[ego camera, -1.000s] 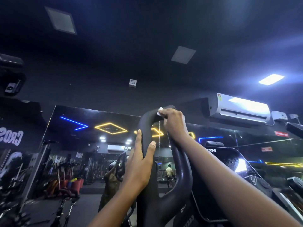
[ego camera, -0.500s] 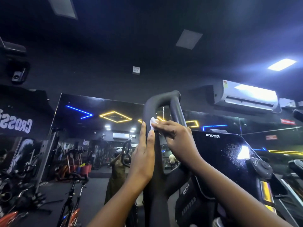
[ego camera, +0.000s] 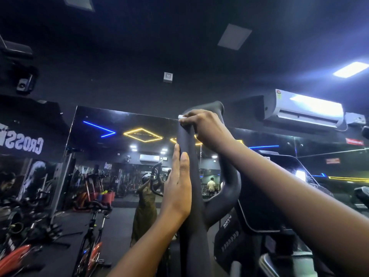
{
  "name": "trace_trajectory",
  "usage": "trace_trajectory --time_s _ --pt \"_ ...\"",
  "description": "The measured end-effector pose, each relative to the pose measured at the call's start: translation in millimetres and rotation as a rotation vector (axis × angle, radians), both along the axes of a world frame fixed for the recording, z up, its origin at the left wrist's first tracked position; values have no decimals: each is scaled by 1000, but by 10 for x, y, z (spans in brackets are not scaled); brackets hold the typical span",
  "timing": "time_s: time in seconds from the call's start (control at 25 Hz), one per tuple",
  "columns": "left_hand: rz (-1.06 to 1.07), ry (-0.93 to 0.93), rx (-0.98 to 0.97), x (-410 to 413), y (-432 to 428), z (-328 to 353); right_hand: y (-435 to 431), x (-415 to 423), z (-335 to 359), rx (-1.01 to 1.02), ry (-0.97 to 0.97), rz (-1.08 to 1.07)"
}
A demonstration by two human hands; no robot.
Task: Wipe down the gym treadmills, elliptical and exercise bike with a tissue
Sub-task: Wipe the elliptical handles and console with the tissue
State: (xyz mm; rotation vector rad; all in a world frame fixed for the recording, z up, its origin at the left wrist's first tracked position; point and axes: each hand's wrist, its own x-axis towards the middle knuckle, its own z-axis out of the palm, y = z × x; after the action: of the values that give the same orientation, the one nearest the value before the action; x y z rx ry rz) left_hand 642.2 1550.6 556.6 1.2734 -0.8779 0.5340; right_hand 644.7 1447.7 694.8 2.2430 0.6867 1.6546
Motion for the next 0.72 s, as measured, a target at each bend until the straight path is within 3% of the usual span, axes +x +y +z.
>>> trace_trajectory --time_s 0.16,0.44,0.52,0.64,0.72 --pt "-28 39 -48 -67 11 -83 -51 -211 -636 -70 -75 122" --pt "-67 60 -1 -140 45 -234 -147 -587 -1407 30 52 229" --pt "-41 50 8 -152 42 -226 -245 -647 -1328 79 75 261" --pt "-33 36 15 -174 32 -211 -364 -561 -882 389 -37 318" --pt "-36 35 10 -176 31 -216 -290 -404 -659 493 1 308"
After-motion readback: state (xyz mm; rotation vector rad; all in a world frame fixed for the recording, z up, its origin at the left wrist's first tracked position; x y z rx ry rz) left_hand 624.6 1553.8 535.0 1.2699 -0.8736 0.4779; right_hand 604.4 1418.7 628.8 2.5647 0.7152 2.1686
